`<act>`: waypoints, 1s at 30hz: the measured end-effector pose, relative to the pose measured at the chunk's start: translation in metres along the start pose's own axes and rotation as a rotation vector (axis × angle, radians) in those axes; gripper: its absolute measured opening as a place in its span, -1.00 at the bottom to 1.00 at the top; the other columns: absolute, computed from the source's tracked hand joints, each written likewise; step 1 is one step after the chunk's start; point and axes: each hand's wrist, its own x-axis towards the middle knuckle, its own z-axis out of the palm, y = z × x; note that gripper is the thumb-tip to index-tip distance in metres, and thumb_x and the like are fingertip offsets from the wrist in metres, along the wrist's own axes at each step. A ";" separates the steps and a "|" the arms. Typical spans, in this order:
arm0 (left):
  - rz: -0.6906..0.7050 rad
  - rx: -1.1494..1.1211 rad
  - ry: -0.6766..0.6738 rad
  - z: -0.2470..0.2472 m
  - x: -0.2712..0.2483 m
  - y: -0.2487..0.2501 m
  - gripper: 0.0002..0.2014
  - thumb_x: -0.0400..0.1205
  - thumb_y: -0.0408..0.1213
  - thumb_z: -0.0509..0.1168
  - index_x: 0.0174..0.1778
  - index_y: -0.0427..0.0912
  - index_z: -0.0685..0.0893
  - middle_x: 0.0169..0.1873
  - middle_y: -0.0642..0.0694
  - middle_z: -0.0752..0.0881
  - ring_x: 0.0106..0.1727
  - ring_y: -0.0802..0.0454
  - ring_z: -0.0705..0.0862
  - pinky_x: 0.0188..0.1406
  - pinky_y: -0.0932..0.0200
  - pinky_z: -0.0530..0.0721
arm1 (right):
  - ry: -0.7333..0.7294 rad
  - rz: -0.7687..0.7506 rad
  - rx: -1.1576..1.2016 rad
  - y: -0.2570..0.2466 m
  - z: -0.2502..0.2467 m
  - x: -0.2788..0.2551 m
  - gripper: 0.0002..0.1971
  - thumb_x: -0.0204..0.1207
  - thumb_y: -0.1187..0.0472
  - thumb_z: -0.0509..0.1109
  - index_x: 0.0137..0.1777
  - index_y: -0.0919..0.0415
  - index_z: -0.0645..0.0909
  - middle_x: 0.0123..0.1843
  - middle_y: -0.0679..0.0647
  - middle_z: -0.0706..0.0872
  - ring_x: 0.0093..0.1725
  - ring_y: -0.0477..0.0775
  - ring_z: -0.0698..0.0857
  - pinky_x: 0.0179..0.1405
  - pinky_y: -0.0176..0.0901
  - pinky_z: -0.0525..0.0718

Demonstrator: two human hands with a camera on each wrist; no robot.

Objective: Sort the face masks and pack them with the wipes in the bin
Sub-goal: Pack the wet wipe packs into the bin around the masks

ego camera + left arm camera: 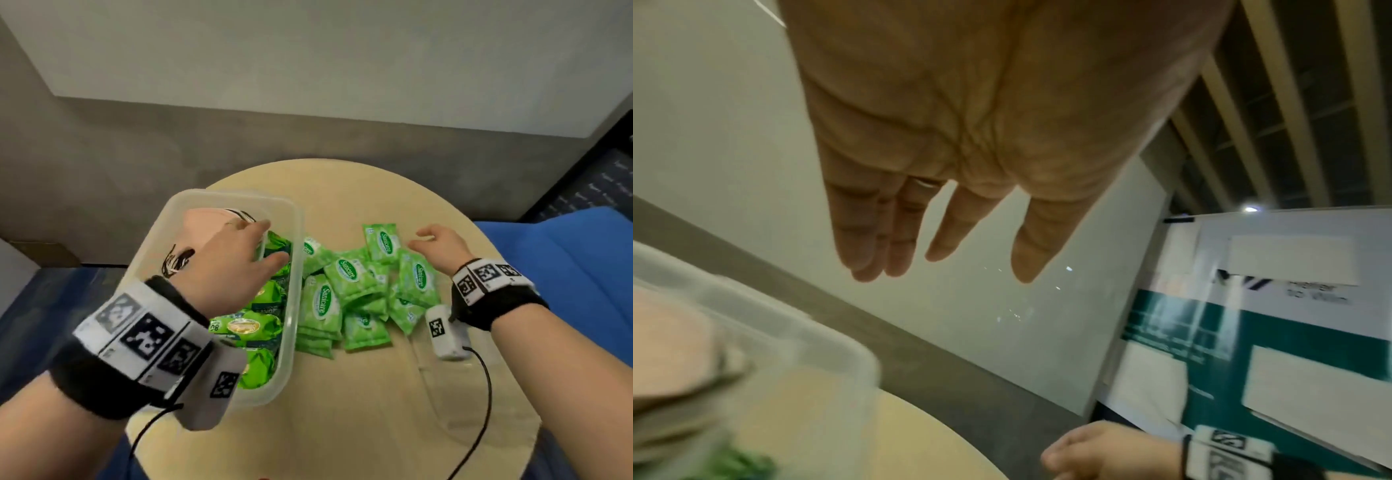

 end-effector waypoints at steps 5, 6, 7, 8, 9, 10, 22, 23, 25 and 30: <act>0.008 0.032 -0.198 0.075 0.057 0.095 -0.48 0.70 -0.06 0.12 0.51 -0.28 0.35 0.42 -0.32 0.42 0.40 -0.22 0.45 0.34 0.04 0.43 | -0.192 0.138 -0.188 0.063 0.008 0.020 -0.47 0.60 0.04 0.29 0.42 0.42 0.41 0.44 0.32 0.50 0.40 0.29 0.49 0.28 -0.05 0.44; -0.026 0.045 -0.237 0.092 0.068 0.105 -0.52 0.70 -0.07 0.11 0.46 -0.31 0.39 0.41 -0.33 0.42 0.37 -0.23 0.47 0.29 0.02 0.45 | -0.199 0.142 -0.195 0.070 0.013 0.023 -0.49 0.61 0.06 0.28 0.41 0.43 0.42 0.42 0.33 0.50 0.39 0.30 0.49 0.26 -0.06 0.46; -0.068 0.055 -0.264 0.110 0.079 0.110 -0.56 0.70 -0.08 0.11 0.37 -0.33 0.46 0.38 -0.34 0.44 0.32 -0.25 0.51 0.21 0.01 0.49 | -0.204 0.146 -0.193 0.075 0.018 0.026 -0.50 0.61 0.07 0.28 0.40 0.43 0.42 0.42 0.34 0.51 0.39 0.31 0.49 0.26 -0.06 0.46; -0.110 0.066 -0.278 0.125 0.090 0.112 -0.62 0.70 -0.09 0.10 0.25 -0.33 0.52 0.33 -0.35 0.48 0.23 -0.25 0.55 0.11 0.01 0.52 | -0.205 0.144 -0.182 0.080 0.023 0.029 -0.50 0.61 0.07 0.28 0.41 0.42 0.41 0.43 0.34 0.50 0.39 0.32 0.49 0.27 -0.04 0.46; -0.158 0.079 -0.289 0.138 0.100 0.113 -0.66 0.71 -0.10 0.09 0.12 -0.32 0.55 0.28 -0.34 0.52 0.16 -0.24 0.59 0.04 0.01 0.54 | -0.206 0.149 -0.166 0.085 0.028 0.032 -0.47 0.60 0.06 0.29 0.44 0.41 0.38 0.44 0.34 0.48 0.41 0.32 0.47 0.28 -0.03 0.45; -0.205 0.094 -0.297 0.149 0.108 0.111 -0.68 0.71 -0.11 0.08 0.08 -0.31 0.57 0.26 -0.33 0.56 0.15 -0.24 0.60 0.04 0.01 0.56 | -0.205 0.149 -0.148 0.089 0.033 0.036 -0.45 0.59 0.05 0.29 0.46 0.39 0.35 0.46 0.34 0.46 0.42 0.32 0.45 0.30 -0.02 0.43; -0.682 -0.215 -0.202 0.211 0.150 0.069 -0.36 0.52 0.13 0.35 0.30 -0.35 0.56 0.17 -0.29 0.67 0.20 -0.23 0.64 0.17 0.04 0.59 | -0.056 0.311 -0.013 0.108 0.062 0.068 -0.01 0.23 -0.13 0.60 0.50 0.38 0.20 0.43 0.39 0.43 0.46 0.33 0.36 0.36 0.09 0.39; -0.738 -0.272 -0.209 0.210 0.151 0.068 -0.30 0.46 0.15 0.41 0.32 -0.34 0.53 0.13 -0.27 0.67 0.14 -0.21 0.66 0.14 0.04 0.61 | -0.075 0.332 0.030 0.109 0.060 0.072 0.05 0.20 -0.10 0.63 0.53 0.37 0.14 0.45 0.40 0.40 0.48 0.33 0.34 0.38 0.10 0.39; -0.815 -0.367 -0.215 0.207 0.153 0.066 -0.20 0.37 0.11 0.52 0.37 -0.35 0.47 0.12 -0.26 0.65 0.03 -0.18 0.64 -0.02 0.07 0.59 | -0.114 0.352 0.125 0.113 0.057 0.078 0.14 0.14 -0.03 0.68 0.56 0.37 0.06 0.48 0.37 0.40 0.50 0.30 0.36 0.41 0.07 0.39; -0.710 -0.393 -0.247 0.212 0.159 0.064 -0.17 0.34 0.01 0.57 0.40 -0.37 0.43 0.18 -0.22 0.63 0.14 -0.16 0.63 0.06 0.07 0.60 | -0.083 0.318 0.307 0.117 0.051 0.077 -0.19 0.14 0.15 0.70 0.33 0.42 0.38 0.27 0.23 0.62 0.29 0.20 0.59 0.10 -0.15 0.53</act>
